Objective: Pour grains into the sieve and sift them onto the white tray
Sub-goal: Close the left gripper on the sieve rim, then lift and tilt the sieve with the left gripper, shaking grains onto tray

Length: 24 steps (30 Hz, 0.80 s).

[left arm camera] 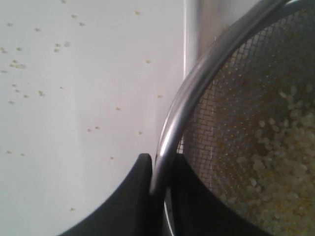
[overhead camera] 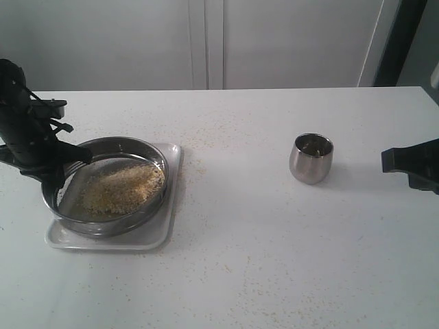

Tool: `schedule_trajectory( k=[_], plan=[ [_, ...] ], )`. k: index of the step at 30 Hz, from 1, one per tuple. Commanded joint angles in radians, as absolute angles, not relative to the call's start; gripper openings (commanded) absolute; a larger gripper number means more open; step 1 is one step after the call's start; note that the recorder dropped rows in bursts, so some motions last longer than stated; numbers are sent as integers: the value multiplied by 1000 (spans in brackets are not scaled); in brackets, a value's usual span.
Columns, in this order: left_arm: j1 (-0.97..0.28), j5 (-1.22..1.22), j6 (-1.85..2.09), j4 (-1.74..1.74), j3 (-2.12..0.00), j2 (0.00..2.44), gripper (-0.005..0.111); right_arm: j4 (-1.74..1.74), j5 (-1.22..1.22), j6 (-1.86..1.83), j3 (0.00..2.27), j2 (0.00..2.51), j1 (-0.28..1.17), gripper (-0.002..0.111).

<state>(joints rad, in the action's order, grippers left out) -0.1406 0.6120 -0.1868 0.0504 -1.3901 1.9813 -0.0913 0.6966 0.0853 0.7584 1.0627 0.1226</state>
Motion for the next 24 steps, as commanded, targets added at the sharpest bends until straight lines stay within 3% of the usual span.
schedule_trajectory(
  k=[1, 24],
  plan=[
    [-143, 648, -184, 75, -1387, 1975, 0, -85, 686, 86, 754, 1057, 119, 0],
    [-141, 750, -149, 79, -1493, 1902, 0, -85, 686, 86, 754, 1057, 119, 0]
  ],
)
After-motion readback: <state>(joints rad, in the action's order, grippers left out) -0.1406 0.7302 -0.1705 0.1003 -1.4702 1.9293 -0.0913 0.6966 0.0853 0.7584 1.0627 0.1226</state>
